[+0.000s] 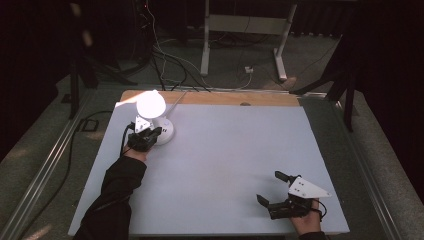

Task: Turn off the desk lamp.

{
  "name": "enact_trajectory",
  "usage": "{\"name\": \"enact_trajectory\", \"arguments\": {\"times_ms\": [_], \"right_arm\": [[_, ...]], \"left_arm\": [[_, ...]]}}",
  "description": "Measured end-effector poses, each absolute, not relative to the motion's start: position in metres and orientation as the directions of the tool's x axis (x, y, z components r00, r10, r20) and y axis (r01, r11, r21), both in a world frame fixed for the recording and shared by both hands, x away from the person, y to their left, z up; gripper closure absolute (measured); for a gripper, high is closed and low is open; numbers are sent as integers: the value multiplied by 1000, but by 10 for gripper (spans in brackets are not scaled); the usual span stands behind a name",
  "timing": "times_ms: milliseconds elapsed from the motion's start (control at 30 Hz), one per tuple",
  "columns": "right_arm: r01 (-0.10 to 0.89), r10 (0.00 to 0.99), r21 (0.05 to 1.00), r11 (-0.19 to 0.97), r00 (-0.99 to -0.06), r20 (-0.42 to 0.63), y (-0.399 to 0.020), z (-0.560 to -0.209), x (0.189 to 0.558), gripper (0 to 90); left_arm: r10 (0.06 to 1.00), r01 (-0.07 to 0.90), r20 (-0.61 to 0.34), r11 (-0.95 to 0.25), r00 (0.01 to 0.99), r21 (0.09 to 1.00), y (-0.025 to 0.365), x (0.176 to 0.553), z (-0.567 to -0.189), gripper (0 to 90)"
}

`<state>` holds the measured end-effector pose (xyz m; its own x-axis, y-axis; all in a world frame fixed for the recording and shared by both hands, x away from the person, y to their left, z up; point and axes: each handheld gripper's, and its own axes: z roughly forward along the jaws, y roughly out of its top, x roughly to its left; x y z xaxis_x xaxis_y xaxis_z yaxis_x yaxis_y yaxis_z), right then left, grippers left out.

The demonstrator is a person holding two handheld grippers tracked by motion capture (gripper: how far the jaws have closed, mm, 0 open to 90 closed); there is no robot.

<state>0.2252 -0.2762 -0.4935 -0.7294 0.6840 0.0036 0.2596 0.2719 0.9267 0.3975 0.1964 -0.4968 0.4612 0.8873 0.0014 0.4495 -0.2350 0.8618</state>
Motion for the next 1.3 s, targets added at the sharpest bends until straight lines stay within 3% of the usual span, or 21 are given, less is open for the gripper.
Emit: {"name": "enact_trajectory", "arguments": {"times_ms": [1300], "right_arm": [[261,686,927,269,-728,6,-277,-493,225,0]], "left_arm": [[885,494,20,-279,466,823,196,401,-514,900]]}}
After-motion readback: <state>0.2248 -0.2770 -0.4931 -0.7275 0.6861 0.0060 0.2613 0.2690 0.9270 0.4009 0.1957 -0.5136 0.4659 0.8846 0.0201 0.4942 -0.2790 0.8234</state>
